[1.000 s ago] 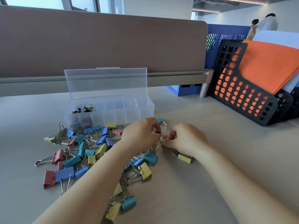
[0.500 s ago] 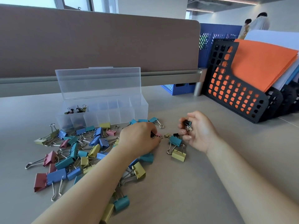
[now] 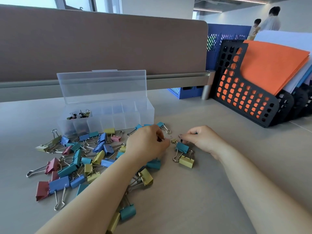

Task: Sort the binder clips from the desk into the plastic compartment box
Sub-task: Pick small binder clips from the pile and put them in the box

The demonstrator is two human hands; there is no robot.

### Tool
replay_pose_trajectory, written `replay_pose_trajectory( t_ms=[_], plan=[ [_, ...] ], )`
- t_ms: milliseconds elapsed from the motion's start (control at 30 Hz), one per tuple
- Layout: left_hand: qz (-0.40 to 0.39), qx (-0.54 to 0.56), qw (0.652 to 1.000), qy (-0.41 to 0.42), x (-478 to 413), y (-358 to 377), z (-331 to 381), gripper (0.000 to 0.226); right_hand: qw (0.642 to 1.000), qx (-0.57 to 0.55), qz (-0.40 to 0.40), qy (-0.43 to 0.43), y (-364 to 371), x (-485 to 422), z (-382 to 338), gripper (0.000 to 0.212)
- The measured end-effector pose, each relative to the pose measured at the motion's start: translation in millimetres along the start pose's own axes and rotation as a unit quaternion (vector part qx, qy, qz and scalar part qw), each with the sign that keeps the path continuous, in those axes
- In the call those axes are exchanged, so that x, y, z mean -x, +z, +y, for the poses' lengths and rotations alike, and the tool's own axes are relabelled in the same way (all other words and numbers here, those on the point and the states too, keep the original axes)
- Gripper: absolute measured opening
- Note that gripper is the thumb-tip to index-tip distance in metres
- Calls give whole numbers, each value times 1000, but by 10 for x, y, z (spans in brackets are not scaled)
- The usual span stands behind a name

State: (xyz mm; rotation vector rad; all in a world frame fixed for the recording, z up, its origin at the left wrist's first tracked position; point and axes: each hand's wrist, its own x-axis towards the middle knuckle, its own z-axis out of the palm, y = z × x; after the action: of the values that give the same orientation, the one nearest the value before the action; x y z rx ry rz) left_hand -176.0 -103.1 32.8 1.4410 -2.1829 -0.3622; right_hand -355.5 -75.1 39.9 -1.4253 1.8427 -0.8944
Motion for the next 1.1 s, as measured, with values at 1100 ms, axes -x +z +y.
replay_pose_trajectory(
  t_ms=[1100],
  plan=[
    [-17,226,967,-113,-83,-114,-15,25,998,-21,63,-10,200,-118,-2,10]
  ],
)
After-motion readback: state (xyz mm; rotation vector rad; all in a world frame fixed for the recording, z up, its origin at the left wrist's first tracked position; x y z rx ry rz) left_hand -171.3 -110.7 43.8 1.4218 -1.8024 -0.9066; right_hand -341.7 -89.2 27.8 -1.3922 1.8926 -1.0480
